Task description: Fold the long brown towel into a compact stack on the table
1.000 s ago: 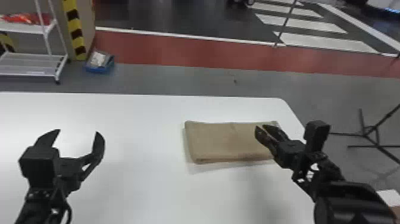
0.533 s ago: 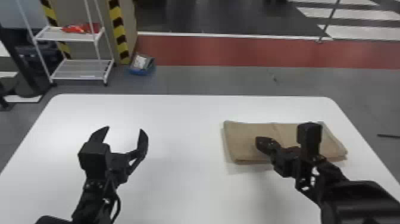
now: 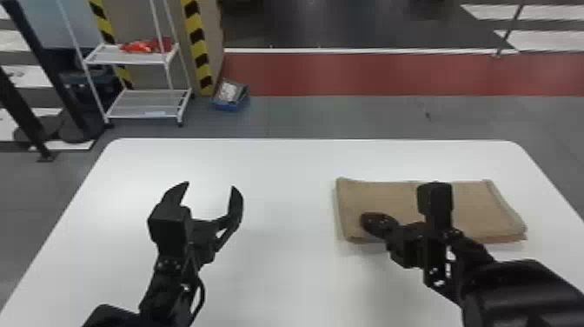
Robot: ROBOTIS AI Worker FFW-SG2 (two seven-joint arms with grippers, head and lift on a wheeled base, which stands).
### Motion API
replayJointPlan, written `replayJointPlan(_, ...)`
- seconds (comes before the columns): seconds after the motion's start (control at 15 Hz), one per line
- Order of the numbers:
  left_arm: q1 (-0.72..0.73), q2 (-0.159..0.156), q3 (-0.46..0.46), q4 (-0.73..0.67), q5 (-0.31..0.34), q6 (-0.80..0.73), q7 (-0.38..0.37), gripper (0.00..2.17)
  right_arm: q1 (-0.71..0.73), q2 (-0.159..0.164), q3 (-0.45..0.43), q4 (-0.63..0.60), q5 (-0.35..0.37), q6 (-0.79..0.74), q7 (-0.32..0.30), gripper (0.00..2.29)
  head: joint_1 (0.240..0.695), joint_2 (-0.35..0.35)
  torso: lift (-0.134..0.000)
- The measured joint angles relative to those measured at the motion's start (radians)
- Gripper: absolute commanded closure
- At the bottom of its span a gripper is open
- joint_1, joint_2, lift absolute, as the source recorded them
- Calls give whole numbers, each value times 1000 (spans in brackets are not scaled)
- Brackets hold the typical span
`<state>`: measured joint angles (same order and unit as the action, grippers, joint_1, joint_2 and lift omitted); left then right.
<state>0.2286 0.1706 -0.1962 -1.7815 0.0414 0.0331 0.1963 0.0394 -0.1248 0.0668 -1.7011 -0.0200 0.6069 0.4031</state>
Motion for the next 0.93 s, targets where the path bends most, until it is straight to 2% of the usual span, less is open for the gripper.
replayJointPlan(0.2,-1,1,0,5,0,0,1,140,-19,34,61,0,-1,12,-9,1959,695,77,-112)
replayJointPlan(0.4,-2,-1,0,12,-1,-1,1,140,-28,86,117,-17,-4,11,-23,1959,695,140,-112)
replayJointPlan(0.53,-2,-1,0,12,-1,-1,4,140,-32,100,123,-42,-20,17,-23,1959,695,154,-112)
replayJointPlan(0.67,0,0,0,6,-2,-4,5,140,-8,96,88,-101,-30,14,-23,1949,695,137,-112)
replayJointPlan(0.8,5,0,-8,-4,-2,-7,5,140,24,90,15,-164,-34,5,-23,1521,695,98,-112)
replayJointPlan(0.87,5,0,-19,-7,-3,-10,6,140,35,82,-36,-187,-42,2,-21,1531,695,68,-112)
replayJointPlan(0.93,2,-1,-28,-8,-3,-13,6,140,42,67,-90,-199,-53,0,-15,1754,695,40,-112)
